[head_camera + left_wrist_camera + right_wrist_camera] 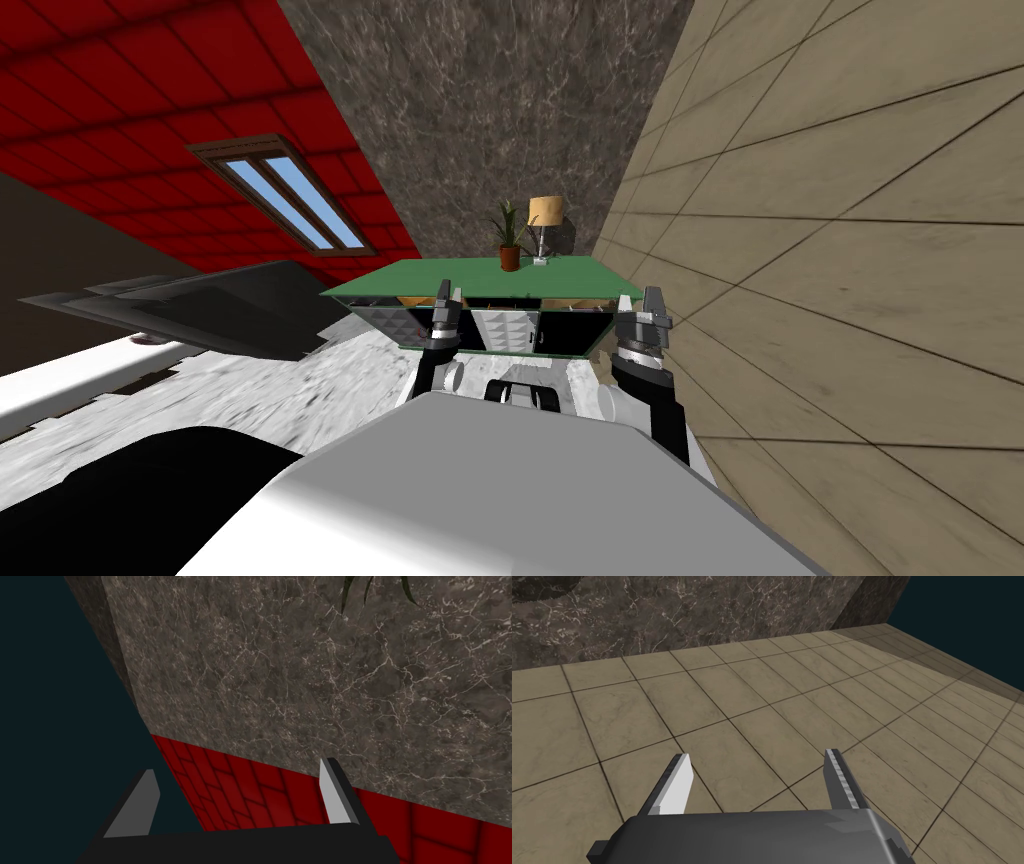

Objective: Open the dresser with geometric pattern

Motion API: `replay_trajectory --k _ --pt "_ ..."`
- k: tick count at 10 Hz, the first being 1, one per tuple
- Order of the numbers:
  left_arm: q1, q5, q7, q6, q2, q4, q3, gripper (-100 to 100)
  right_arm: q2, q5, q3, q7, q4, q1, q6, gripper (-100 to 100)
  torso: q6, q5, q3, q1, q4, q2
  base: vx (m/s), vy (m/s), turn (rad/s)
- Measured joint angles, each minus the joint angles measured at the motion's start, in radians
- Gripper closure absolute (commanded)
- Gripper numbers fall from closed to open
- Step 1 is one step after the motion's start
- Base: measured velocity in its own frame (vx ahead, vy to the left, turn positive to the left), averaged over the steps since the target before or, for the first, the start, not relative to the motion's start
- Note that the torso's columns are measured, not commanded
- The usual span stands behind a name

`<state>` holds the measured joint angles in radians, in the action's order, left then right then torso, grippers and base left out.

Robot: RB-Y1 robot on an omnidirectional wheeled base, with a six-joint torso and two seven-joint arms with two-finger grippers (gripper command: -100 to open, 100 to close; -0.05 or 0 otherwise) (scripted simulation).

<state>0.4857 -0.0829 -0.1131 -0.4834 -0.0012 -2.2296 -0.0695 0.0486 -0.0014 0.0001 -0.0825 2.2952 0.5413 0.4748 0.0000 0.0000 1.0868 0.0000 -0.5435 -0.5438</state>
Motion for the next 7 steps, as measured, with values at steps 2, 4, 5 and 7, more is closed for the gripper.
replay_trajectory --k 2,4,5,7 --pt "0.000 0.000 0.000 0.000 0.000 0.000 0.000 -100 0.000 0.000 0.000 0.000 0.000 0.000 0.000 0 0.000 0.000 0.295 0.000 -0.148 -0.148 0.005 -0.001 0.002" --pt "-0.006 0.000 -0.001 -0.009 0.038 0.017 0.001 -100 0.000 0.000 0.000 0.000 0.000 0.000 0.000 0 0.000 0.000 0.384 0.000 -0.190 -0.190 0.012 -0.004 0.005" --pt "-0.010 0.000 -0.001 -0.015 0.059 0.028 0.002 -100 0.000 0.000 0.000 0.000 -0.001 0.000 0.000 0 0.000 0.000 0.389 0.000 -0.193 -0.193 0.017 -0.005 0.008" --pt "-0.021 0.001 -0.001 -0.039 0.095 0.068 0.007 -100 0.000 0.000 0.000 0.000 -0.001 0.000 0.000 0 0.000 0.000 0.389 0.000 -0.194 -0.194 0.023 -0.009 0.007"
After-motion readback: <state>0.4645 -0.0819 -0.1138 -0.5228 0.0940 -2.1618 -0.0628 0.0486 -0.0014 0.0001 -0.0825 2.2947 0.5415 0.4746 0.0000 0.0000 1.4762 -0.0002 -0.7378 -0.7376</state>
